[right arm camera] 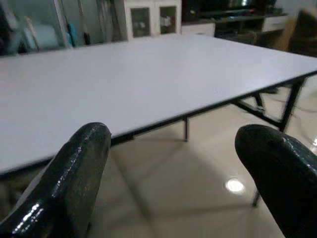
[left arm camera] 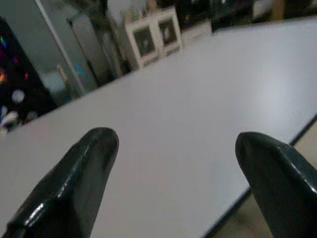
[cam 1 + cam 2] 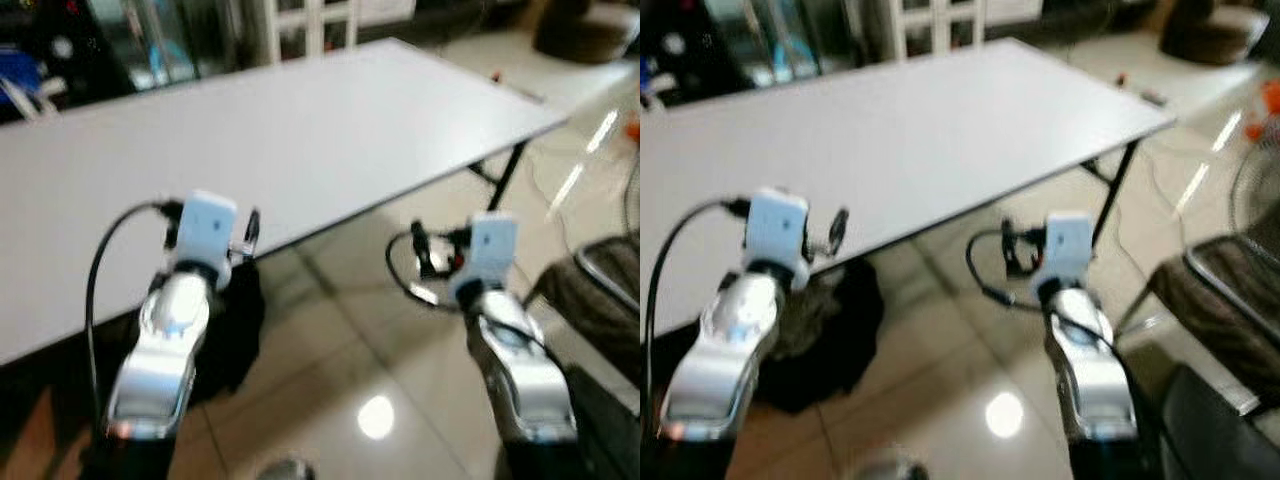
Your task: Setting the table
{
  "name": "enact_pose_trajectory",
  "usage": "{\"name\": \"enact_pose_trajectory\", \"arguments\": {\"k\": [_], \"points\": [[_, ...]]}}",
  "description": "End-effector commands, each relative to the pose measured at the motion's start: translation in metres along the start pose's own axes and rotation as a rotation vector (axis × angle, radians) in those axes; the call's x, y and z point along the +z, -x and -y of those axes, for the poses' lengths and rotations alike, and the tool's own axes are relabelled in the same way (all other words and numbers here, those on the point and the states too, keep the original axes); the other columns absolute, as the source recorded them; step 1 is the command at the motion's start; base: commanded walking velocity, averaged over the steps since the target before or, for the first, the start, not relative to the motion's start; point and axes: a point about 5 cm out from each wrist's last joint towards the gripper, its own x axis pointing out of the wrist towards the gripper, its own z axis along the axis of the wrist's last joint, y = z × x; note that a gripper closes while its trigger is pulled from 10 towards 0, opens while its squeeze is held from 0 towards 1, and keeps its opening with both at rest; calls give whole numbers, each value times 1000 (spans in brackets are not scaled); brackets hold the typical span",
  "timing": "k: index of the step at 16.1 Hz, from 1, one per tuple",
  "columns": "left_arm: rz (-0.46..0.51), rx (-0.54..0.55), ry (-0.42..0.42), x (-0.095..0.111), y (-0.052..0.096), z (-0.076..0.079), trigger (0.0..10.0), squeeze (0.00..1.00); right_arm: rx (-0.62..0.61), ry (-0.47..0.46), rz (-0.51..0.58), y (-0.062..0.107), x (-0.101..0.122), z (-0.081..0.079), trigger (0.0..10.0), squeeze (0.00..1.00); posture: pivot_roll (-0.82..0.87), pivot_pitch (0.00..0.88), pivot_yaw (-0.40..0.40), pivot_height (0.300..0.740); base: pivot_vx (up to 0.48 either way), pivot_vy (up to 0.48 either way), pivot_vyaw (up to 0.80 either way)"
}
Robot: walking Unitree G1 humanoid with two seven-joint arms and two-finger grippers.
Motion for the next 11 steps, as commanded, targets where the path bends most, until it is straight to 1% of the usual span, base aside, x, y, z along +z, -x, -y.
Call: {"name": "enact_pose_trajectory", "arguments": {"k": [1,2,3,4,5,6,7,8,9,10,11], "points": [[-12,7,19,-2,0,-2,10000,0,2,3,20,-1,6,1,10000,0,-18,3,38,740,0,480,800],[-29,33,30,-6,2,-5,10000,0,19,0,11,-1,5,-2,10000,0,-17,2,32,740,0,480,800],[-48,57,20,-10,4,-9,10000,0,43,5,-20,-1,1,-5,10000,0,-4,1,11,740,0,480,0],[-58,71,10,-12,6,-12,10000,0,54,47,-45,-3,-2,-8,10000,0,0,1,2,740,0,480,0],[-71,87,11,-15,8,-15,10000,0,48,110,-51,-4,-3,-10,10000,0,9,0,-11,740,0,480,0],[-85,102,-4,-20,11,-20,10000,0,46,160,-25,-5,-1,-12,10000,0,15,0,-19,740,0,480,0],[-100,117,-18,-24,14,-24,10000,0,53,174,-5,-5,-1,-14,10000,0,19,0,-23,740,0,480,0],[-110,133,-23,-27,17,-28,10000,0,85,98,7,-5,-2,-17,10000,0,27,3,-31,740,0,480,0],[-119,139,-20,-29,20,-29,10000,0,72,86,5,-5,-6,-14,10000,0,29,3,-33,740,0,480,0],[-127,141,-18,-31,22,-29,10000,0,32,139,4,-5,-8,-11,10000,0,29,8,-33,740,0,480,0],[-143,138,-22,-35,27,-29,10000,0,96,102,-43,-1,-14,-9,10000,0,30,15,-33,740,0,480,0]]}}
